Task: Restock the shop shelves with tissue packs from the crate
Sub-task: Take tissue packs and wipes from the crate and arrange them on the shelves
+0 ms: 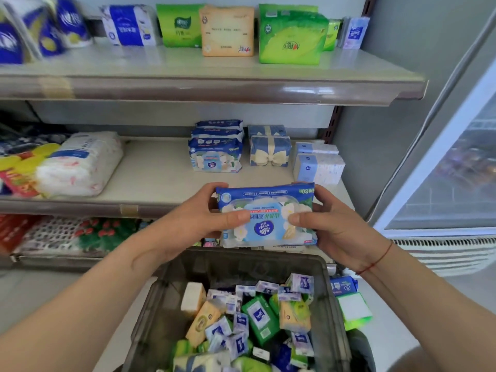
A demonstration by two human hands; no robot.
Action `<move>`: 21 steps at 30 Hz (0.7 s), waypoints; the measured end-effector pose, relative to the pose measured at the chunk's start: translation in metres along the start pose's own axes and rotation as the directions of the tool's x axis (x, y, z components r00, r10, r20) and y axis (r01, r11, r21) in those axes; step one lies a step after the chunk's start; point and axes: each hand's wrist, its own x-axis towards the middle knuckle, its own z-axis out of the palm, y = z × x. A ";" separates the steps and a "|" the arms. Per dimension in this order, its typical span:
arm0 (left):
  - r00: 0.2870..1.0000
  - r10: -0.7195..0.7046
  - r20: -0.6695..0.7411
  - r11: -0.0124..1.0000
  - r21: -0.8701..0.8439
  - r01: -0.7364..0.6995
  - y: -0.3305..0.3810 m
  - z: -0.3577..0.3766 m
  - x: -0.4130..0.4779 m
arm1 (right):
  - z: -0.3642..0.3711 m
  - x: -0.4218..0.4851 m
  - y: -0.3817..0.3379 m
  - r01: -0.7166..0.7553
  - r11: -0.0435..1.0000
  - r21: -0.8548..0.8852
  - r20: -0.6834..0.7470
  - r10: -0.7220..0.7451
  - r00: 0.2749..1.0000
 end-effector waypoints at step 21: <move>0.937 0.059 -0.346 0.998 -0.003 -0.064 -0.039 -0.097 0.041 | 0.035 0.022 0.029 -0.018 0.985 -0.171 -0.090 0.003 0.996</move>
